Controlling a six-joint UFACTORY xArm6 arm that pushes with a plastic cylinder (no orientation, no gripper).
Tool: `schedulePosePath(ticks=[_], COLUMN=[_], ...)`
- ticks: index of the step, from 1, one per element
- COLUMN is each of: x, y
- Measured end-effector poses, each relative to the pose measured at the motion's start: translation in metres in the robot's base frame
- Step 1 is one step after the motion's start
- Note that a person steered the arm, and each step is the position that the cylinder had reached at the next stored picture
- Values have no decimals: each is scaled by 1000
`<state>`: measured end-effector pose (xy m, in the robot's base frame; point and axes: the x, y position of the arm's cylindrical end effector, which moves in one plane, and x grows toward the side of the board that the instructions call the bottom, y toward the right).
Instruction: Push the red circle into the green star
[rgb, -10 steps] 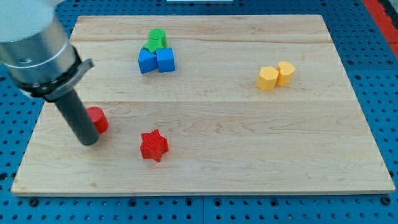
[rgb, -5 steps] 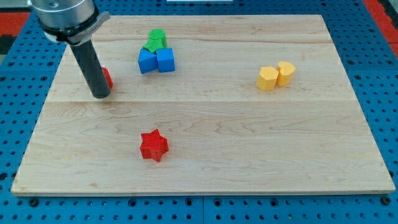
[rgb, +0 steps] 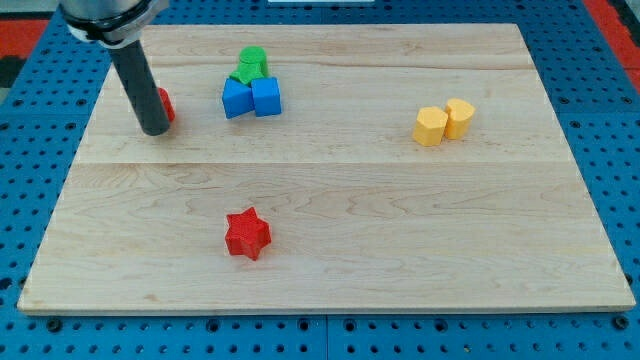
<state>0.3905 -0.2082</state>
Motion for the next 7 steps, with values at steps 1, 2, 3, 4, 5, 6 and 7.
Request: schedulePosePath(ticks=[1, 2, 3, 4, 5, 6, 7], x=[-39, -58, -60, -83, -108, -113, -113], y=[-11, -11, -35, -42, -19, 28, 66])
